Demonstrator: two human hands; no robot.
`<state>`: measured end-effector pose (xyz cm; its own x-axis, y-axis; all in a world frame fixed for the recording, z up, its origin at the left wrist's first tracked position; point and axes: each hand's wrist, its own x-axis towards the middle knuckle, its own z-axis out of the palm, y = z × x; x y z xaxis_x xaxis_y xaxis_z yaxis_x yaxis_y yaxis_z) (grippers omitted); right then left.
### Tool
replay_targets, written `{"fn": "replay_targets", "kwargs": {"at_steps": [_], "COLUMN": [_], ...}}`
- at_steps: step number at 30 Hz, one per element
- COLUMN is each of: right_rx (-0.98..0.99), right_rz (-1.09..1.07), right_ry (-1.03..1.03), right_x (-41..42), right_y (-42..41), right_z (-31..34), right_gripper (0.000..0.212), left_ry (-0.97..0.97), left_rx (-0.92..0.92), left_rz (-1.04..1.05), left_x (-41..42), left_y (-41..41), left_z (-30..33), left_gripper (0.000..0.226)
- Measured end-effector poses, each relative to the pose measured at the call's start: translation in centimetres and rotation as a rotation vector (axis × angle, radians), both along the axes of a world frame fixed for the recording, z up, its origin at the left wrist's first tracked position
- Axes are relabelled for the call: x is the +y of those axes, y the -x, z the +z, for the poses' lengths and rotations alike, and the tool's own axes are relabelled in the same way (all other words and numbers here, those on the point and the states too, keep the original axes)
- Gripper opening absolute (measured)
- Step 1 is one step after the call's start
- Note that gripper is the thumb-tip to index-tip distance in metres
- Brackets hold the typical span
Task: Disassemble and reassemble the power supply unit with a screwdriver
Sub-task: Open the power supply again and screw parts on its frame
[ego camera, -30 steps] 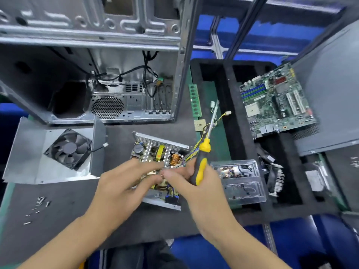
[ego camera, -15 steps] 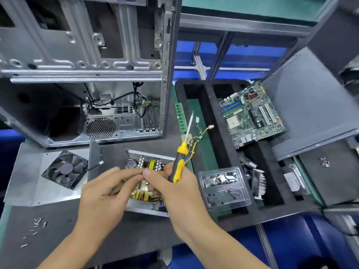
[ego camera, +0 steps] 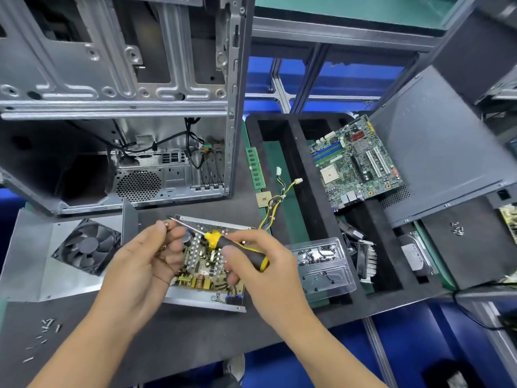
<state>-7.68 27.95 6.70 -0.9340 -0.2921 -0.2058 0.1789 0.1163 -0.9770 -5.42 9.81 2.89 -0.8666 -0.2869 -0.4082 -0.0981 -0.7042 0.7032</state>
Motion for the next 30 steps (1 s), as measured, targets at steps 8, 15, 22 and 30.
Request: {"fn": "replay_targets", "kwargs": {"at_steps": [8,15,22,30], "right_rx": [-0.054,-0.001,-0.003,-0.031], "right_rz": [-0.125,-0.121,-0.114,-0.089], "right_ry": [0.134,0.01,0.046,0.063], "right_x": [-0.1,-0.5,-1.2,-1.5], "right_y": [0.5,1.9,2.8,3.6], "right_z": [-0.1,1.7,2.6,1.9], "right_gripper": [0.016,0.02,0.027,0.031], "left_ry": [-0.04,0.015,0.086,0.151], "left_rx": [-0.068,-0.097,-0.092,-0.116], "left_rz": [0.016,0.04,0.017,0.007], "left_x": [-0.4,-2.3,-3.8,-4.3], "left_y": [0.2,0.3,0.3,0.3], "left_z": [0.1,0.5,0.7,0.4], "left_gripper": [0.017,0.016,0.026,0.028]}}
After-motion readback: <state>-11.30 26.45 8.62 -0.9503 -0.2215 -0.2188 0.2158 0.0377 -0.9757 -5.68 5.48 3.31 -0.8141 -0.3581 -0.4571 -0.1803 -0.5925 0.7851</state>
